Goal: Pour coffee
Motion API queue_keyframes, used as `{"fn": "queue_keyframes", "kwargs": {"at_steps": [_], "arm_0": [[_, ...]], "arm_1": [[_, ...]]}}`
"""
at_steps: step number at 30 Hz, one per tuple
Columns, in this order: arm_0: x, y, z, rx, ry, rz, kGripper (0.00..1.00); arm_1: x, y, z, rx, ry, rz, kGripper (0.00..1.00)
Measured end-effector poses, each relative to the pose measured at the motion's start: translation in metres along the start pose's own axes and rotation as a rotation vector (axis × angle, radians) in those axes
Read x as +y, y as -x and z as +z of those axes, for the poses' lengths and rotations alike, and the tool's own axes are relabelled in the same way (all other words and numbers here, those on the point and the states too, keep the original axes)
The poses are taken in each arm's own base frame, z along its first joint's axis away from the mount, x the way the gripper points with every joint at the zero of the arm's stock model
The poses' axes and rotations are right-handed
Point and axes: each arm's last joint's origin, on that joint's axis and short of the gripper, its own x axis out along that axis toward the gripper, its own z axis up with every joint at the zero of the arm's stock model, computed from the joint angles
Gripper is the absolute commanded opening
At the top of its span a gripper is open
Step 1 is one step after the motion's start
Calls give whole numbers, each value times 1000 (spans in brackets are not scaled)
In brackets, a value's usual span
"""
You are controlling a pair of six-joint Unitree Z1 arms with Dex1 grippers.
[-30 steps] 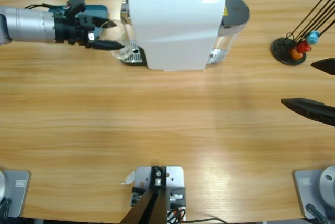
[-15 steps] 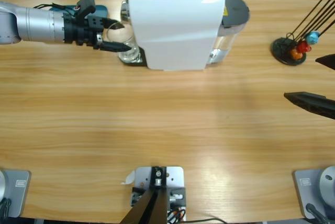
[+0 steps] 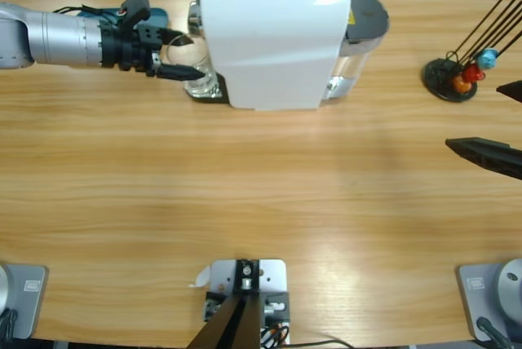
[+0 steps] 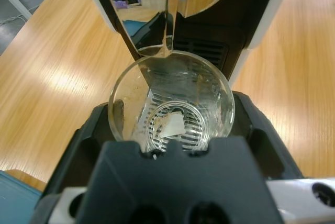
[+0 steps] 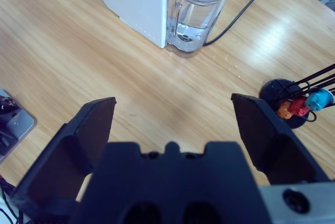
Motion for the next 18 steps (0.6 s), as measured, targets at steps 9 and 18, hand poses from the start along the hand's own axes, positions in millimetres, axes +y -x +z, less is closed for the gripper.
{"fn": "queue_keyframes", "kwargs": {"at_steps": [9, 18], "arm_0": [[-1, -4, 4, 5, 3, 4, 0], [-1, -4, 4, 15, 23, 17, 998]], "arm_1": [[0, 0, 0, 0, 0, 0, 977], [0, 0, 0, 0, 0, 0, 977]]}}
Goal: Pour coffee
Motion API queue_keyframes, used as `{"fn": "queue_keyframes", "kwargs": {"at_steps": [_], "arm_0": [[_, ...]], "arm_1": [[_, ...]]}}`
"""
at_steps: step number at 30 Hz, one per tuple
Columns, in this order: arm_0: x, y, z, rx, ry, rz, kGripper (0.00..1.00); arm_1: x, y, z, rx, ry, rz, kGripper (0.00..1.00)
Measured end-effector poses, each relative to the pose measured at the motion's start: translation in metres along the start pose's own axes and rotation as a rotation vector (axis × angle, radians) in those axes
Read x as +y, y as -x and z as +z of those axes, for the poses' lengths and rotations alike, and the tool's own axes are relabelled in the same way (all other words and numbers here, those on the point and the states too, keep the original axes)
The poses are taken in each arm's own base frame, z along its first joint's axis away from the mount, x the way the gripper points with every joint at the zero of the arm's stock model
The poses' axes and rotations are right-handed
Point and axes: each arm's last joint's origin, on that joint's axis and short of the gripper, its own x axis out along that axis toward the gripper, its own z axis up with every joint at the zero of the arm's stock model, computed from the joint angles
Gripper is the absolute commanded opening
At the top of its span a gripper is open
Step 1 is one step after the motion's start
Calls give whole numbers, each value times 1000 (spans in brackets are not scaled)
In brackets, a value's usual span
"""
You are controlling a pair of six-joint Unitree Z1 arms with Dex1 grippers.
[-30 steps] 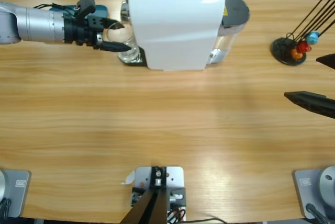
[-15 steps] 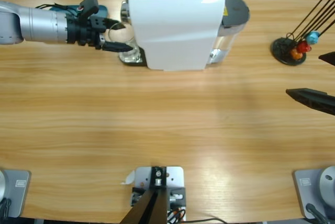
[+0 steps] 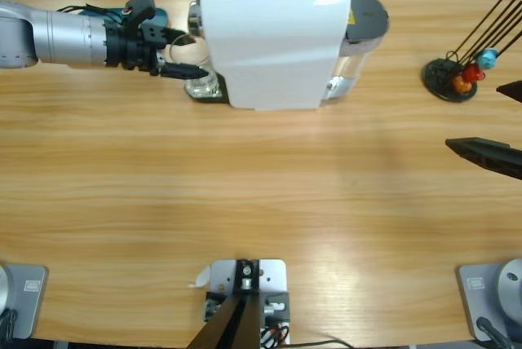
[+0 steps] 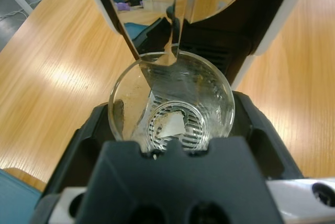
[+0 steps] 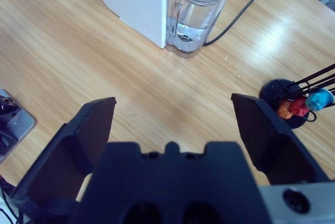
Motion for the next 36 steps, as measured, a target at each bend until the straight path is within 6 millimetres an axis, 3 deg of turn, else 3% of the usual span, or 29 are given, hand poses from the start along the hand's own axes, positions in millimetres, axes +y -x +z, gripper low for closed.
{"fn": "queue_keyframes", "kwargs": {"at_steps": [16, 24, 26, 29, 30, 33, 36], "arm_0": [[0, 2, -2, -5, 41, -8, 1000], [-21, 44, -3, -25, 55, 20, 1000], [-27, 56, -3, -6, 52, 71, 1000], [-39, 75, -9, 45, 84, 167, 1000], [-45, 82, -11, 53, 112, 194, 1000], [-66, 106, -8, 46, 216, 270, 1000], [-92, 123, 0, 68, 315, 302, 1000]], "arm_1": [[0, 0, 0, 0, 7, 0, 982], [0, 1, 2, -8, 8, 1, 968], [0, 1, 3, -12, 7, 2, 822], [0, 5, 11, -37, 0, 5, 47], [0, 7, 15, -47, -3, 7, 0], [2, 10, 30, -66, -9, 9, 0], [5, 7, 60, -77, -19, 1, 0]]}}
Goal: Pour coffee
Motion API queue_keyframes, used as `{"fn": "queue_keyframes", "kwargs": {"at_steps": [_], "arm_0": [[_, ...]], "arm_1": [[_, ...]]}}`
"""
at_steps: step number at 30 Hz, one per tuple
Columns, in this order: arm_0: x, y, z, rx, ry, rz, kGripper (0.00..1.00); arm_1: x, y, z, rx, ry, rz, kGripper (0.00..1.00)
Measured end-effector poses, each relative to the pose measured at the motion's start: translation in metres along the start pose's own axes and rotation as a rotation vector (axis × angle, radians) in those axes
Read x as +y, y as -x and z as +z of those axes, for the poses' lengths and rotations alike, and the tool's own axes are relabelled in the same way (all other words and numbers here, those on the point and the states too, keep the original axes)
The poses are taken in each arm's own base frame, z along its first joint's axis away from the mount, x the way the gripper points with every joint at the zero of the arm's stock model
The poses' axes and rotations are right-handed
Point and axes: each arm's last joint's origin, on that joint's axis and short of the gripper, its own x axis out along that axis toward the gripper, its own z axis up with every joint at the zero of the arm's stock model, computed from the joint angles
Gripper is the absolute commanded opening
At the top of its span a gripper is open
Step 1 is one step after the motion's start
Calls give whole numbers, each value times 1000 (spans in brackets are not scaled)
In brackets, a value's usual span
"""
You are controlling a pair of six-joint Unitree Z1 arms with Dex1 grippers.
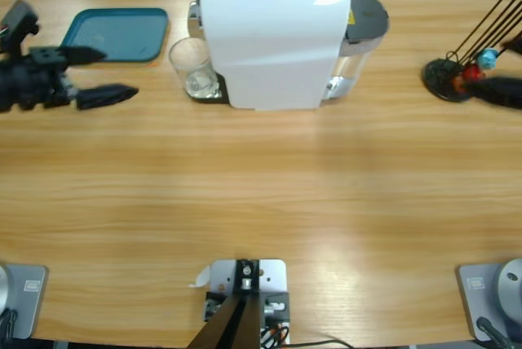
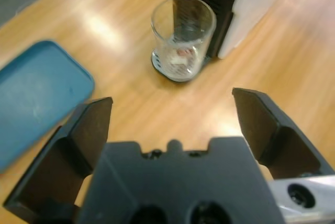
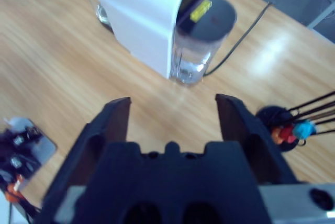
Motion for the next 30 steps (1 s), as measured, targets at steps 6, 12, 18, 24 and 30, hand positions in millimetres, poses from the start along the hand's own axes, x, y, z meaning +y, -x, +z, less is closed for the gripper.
{"fn": "queue_keyframes", "kwargs": {"at_steps": [6, 12, 18, 24, 30], "arm_0": [[-34, 39, -9, 30, 39, -31, 1000], [-42, 48, -14, 26, 8, -14, 1000], [-42, 48, -14, 27, 9, -10, 1000], [-42, 48, -14, 35, 25, -6, 1000], [-42, 48, -15, 36, 36, -3, 1000]], "arm_1": [[-11, -33, 85, 10, -94, 24, 0], [-31, -103, 157, 89, -136, -54, 0], [-45, -168, 169, 187, -164, -54, 0], [-57, -188, 166, 255, -188, -58, 0], [-55, -190, 162, 289, -192, -27, 0]]}}
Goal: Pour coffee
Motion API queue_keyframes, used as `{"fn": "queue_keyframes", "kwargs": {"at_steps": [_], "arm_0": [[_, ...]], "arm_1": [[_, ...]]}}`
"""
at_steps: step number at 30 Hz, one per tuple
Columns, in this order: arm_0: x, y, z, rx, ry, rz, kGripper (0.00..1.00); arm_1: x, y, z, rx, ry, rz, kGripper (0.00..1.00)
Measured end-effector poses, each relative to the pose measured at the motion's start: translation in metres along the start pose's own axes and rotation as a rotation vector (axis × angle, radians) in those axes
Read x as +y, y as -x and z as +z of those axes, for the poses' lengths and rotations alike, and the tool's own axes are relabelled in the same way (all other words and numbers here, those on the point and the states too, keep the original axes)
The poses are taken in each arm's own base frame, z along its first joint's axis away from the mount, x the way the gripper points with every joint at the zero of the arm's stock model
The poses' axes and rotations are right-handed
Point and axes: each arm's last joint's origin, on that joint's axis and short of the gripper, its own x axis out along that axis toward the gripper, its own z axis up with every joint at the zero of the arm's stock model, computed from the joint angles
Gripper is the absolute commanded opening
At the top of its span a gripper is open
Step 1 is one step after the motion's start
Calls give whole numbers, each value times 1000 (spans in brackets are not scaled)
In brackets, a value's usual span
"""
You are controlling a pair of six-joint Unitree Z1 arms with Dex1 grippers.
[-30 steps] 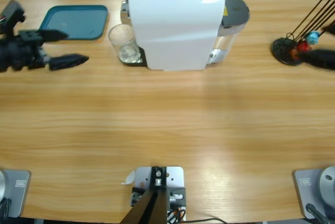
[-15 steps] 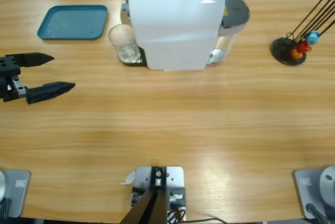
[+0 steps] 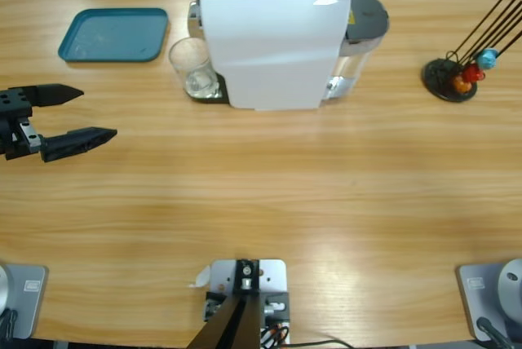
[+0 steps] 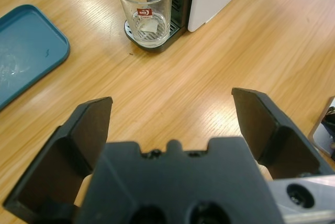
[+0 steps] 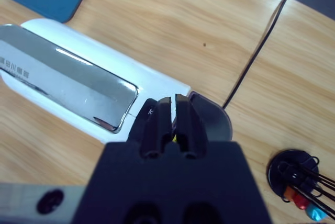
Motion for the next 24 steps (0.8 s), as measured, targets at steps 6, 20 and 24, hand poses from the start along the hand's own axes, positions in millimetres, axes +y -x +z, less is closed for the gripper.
{"fn": "queue_keyframes", "kwargs": {"at_steps": [6, 20, 24], "arm_0": [[0, 0, 0, 0, 1, 3, 1000], [0, 0, 0, 1, 4, 7, 1000], [0, 0, 0, 1, 4, 7, 1000]], "arm_1": [[1, 0, -3, 23, 0, 10, 0], [9, 0, -5, 37, 12, 63, 0], [9, 0, -5, 38, 12, 63, 0]]}}
